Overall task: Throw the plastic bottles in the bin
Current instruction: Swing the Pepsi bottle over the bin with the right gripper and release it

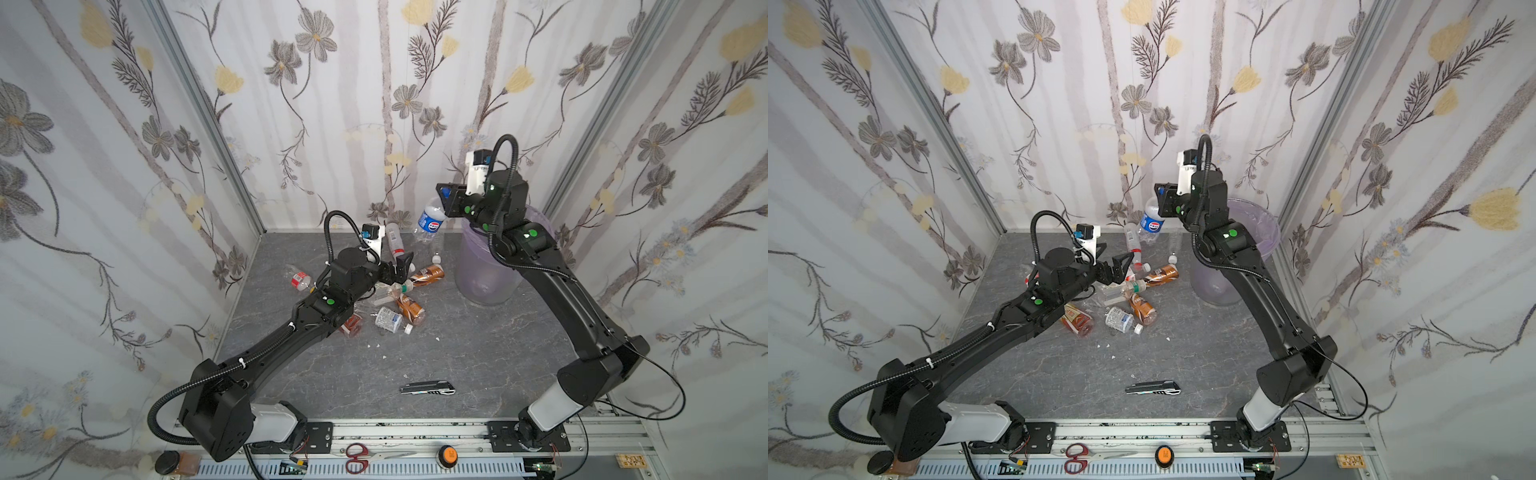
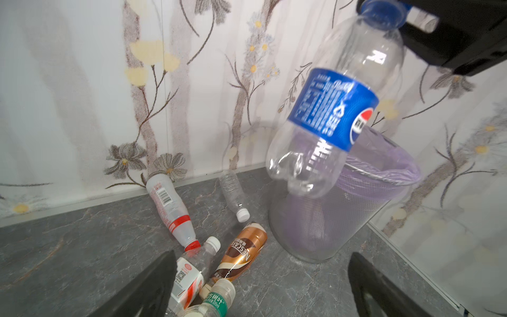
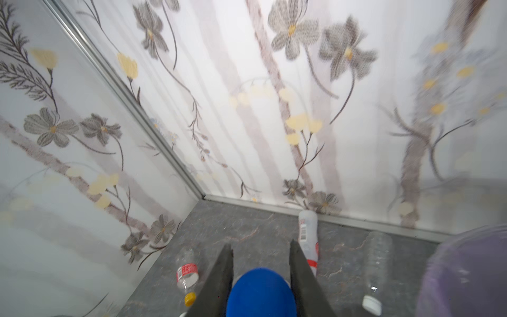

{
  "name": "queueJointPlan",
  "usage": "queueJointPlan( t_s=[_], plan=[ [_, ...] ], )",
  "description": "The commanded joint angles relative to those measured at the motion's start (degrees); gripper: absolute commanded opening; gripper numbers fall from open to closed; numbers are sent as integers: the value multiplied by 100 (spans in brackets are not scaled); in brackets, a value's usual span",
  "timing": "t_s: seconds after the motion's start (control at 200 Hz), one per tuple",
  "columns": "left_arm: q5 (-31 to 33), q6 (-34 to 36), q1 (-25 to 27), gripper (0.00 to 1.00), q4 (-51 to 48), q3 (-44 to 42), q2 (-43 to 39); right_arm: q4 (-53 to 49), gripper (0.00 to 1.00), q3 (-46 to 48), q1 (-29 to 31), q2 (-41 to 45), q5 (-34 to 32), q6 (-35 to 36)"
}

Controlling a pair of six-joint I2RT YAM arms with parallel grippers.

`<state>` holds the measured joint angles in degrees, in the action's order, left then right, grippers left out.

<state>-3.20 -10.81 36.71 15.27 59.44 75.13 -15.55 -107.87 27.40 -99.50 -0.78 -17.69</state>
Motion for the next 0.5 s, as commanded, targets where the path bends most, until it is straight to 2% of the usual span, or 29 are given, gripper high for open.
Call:
queueJointPlan(
  t_s=[0.0, 0.11, 0.195, 0.285, 0.35, 0.44, 0.495],
  plan=[
    [5, 85, 38, 100, 227, 45, -178, 184, 12, -60, 102, 584, -1385, 1016],
    [-19, 114, 55, 100, 218, 59, -202, 1108, 13, 357, 485, 1467, -2538, 2043],
    [-73, 105, 57, 100, 222, 42, -199, 1659, 13, 573, 588, 1906, -2930, 2470],
    [-110, 87, 67, 100, 222, 22, -169, 2006, 13, 823, 413, 2034, -3250, 2778],
    [-131, 88, 74, 100, 223, 19, -140, 1881, 15, 928, 116, 1883, -3419, 2774],
    [-151, 88, 91, 100, 220, 6, -130, 1580, 20, 1378, -411, 1564, -3417, 2323],
    [-154, 70, 84, 100, 222, -9, -137, 1438, 30, 1732, -673, 1301, -3276, 2019]
  ],
)
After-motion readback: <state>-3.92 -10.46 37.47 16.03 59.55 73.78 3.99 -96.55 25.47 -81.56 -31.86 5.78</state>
